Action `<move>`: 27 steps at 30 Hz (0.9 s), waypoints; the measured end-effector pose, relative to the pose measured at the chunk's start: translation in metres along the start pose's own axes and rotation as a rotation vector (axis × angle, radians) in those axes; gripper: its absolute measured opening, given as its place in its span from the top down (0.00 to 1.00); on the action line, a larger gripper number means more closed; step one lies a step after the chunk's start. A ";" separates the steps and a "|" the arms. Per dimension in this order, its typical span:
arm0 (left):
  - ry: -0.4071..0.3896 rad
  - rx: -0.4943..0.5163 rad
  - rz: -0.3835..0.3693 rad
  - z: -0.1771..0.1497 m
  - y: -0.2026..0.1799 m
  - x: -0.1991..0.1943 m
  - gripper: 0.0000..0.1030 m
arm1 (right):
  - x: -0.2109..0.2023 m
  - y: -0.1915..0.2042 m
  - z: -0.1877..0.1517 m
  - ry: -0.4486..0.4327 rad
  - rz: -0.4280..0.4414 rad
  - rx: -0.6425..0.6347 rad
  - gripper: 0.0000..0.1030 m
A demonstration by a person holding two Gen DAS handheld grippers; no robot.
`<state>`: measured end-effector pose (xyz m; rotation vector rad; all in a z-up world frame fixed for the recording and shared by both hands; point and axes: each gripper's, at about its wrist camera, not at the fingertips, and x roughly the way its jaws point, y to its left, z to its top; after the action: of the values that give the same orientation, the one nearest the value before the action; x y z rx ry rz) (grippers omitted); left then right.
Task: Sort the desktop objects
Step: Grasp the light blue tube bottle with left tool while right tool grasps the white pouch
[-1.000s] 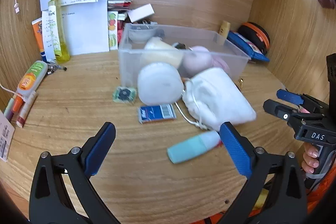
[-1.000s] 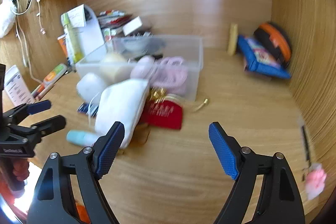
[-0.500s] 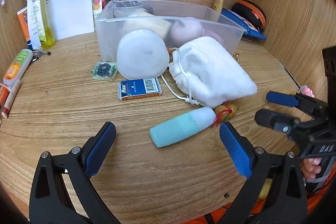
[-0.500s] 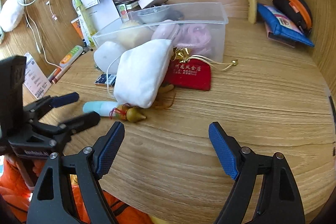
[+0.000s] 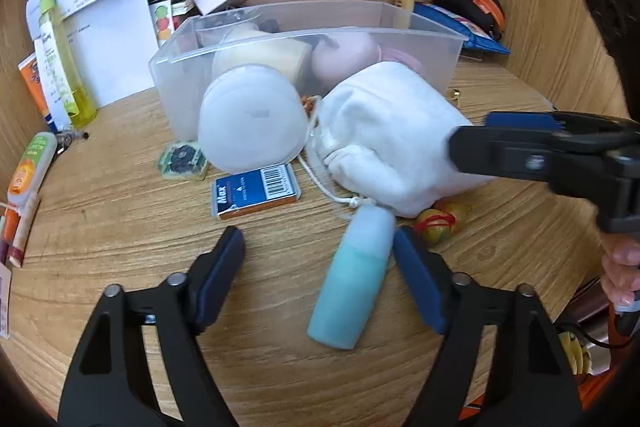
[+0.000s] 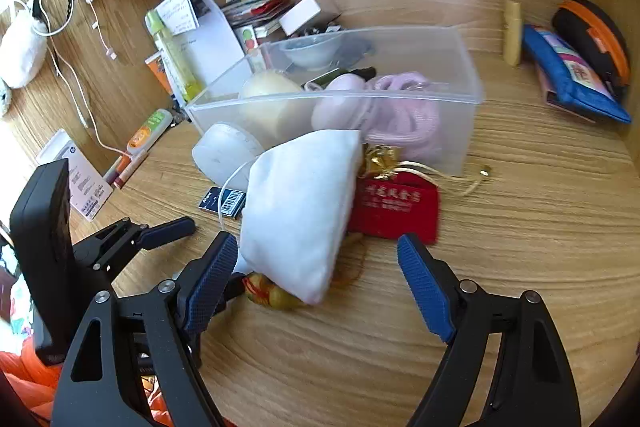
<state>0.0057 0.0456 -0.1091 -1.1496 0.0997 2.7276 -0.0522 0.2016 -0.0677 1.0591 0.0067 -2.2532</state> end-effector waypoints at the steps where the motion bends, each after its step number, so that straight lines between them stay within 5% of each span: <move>1: -0.005 0.005 -0.001 0.000 0.000 -0.001 0.38 | 0.004 0.001 0.002 0.006 0.001 -0.001 0.22; 14: -0.039 0.017 -0.005 -0.009 0.019 -0.012 0.74 | 0.042 0.027 0.018 0.062 -0.027 -0.058 0.22; 18: -0.047 0.000 -0.004 -0.010 0.027 -0.013 0.76 | 0.051 0.037 0.017 0.059 -0.108 -0.110 0.41; 24: -0.057 -0.040 -0.035 -0.006 0.038 -0.014 0.76 | 0.040 0.028 0.019 0.033 -0.076 -0.062 0.65; 27: -0.076 -0.055 -0.039 -0.003 0.040 -0.017 0.76 | 0.032 0.022 0.019 0.024 -0.038 -0.029 0.67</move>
<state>0.0120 0.0039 -0.0991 -1.0491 -0.0082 2.7519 -0.0683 0.1617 -0.0714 1.0792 0.0705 -2.2673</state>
